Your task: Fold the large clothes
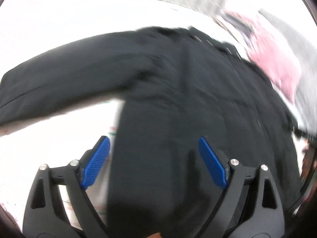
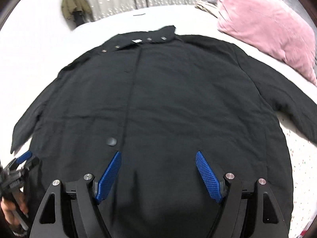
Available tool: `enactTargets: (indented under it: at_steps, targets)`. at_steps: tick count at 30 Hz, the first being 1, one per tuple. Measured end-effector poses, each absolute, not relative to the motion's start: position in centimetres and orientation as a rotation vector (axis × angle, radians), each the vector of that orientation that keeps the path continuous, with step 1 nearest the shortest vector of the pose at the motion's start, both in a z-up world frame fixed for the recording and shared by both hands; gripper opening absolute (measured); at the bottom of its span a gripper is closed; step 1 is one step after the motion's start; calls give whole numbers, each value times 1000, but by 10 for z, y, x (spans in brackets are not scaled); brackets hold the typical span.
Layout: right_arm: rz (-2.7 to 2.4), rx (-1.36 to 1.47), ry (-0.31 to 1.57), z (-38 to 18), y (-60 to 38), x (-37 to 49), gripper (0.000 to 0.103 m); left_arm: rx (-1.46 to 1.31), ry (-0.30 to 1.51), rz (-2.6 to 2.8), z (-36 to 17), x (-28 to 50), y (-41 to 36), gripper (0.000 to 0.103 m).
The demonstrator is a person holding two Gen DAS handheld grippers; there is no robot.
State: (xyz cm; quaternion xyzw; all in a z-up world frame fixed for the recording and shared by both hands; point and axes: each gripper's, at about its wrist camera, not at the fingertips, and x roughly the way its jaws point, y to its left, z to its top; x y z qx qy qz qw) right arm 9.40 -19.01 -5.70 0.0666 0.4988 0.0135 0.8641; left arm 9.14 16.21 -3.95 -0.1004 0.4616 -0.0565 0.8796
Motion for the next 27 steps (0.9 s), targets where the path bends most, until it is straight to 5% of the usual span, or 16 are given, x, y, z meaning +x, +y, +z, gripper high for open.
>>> enactTargets:
  at_steps: [18,20,22,27]
  targets:
    - [69,195,1091,-74,-167,124,79,-797,761,369,-76,89,395,87]
    - [73,199,1096,-76,-165,125,79,-783,732,415,-78,94,398,71]
    - [73,203,1095,-76,-162,127,79,-738,728,444,-82,105,398,16]
    - [74,192,1096,-81,-157,131,79,-733,486,456,-43,78,394,9]
